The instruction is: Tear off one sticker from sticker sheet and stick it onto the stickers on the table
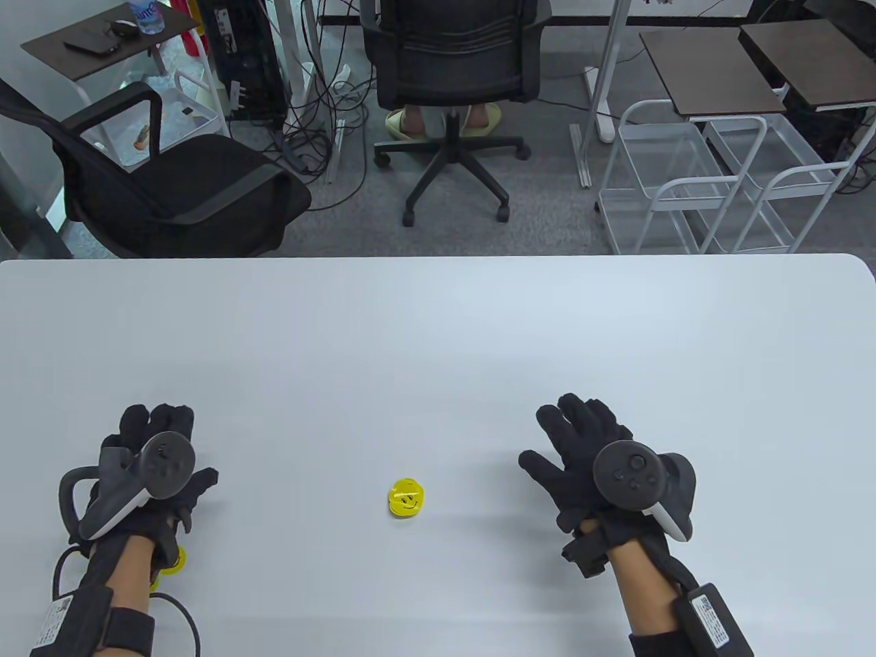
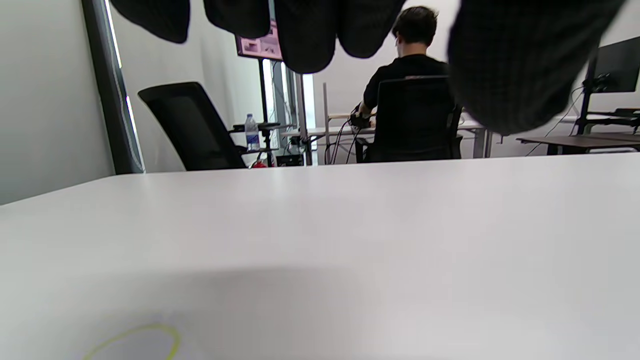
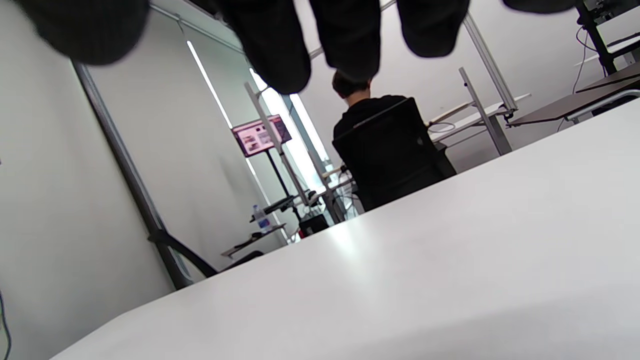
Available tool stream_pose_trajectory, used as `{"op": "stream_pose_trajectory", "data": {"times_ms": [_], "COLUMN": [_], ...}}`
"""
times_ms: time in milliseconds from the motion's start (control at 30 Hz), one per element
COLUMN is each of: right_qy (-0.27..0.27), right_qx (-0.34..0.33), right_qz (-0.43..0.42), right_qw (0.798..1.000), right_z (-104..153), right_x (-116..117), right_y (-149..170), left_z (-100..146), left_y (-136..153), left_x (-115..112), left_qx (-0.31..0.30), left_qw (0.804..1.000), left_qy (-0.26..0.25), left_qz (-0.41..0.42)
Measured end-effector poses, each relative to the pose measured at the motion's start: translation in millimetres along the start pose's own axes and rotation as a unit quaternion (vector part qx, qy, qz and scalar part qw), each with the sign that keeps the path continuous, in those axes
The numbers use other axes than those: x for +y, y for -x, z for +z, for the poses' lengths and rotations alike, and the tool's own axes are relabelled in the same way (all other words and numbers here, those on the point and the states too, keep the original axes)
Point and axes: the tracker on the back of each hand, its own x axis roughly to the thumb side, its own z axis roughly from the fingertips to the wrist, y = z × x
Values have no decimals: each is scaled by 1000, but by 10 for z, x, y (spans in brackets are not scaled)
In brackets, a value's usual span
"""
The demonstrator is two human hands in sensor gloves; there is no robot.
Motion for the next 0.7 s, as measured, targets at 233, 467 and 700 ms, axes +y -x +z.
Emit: {"op": "stream_pose_trajectory", "data": {"times_ms": [233,467,700], "right_qy": [-10,-17,-26], "right_qx": [1,3,5], "right_qz": [-6,-7,-7], "right_qw": [1000,1000,1000], "right_z": [5,7,10], "right_x": [17,22,35], "right_y": [-3,1,2], "left_z": [42,115,148], "left_y": [316,535,593], "left_x": [-294,-603,-811], "left_qx": [38,71,80], "left_qw": [996,986,977], "left_qy": [77,142,181], "left_qz": [18,56,74]}}
